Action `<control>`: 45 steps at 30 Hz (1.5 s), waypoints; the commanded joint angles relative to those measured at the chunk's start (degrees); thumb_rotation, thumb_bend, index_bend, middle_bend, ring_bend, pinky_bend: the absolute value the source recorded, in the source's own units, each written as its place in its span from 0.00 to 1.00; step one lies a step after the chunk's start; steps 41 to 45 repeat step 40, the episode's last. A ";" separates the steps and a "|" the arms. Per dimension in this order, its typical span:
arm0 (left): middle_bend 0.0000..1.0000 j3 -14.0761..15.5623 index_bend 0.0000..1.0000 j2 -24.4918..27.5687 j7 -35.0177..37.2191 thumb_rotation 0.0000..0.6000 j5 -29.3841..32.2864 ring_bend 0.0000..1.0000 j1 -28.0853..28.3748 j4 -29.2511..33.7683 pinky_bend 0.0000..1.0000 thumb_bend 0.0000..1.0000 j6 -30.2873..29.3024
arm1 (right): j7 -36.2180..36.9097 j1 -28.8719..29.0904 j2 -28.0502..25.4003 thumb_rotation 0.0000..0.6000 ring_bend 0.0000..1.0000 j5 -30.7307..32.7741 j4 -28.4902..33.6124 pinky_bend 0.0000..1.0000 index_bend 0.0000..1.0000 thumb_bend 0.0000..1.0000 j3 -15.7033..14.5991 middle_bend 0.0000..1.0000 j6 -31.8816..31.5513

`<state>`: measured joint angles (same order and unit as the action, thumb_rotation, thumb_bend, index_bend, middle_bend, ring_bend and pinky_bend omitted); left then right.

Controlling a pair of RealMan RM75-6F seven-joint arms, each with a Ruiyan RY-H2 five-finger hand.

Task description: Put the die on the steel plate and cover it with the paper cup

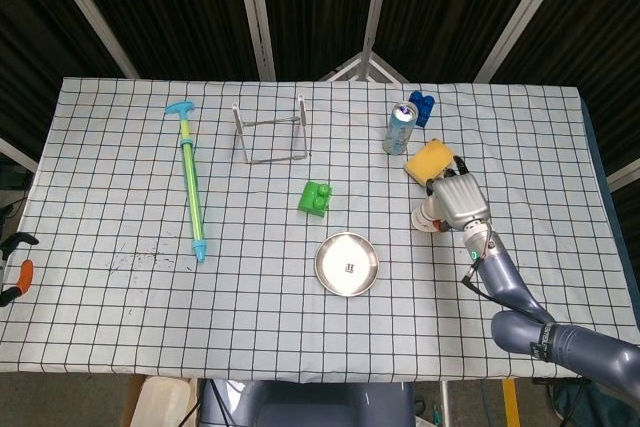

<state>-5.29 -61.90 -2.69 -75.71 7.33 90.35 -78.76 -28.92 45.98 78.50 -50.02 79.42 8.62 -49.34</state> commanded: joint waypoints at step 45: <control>0.00 0.13 0.25 0.01 3.25 1.00 -3.64 0.00 -1.37 -0.61 0.11 0.68 -4.43 | 9.30 -34.51 -11.00 1.00 0.04 -28.60 20.23 0.00 0.14 0.00 -16.69 0.08 -44.51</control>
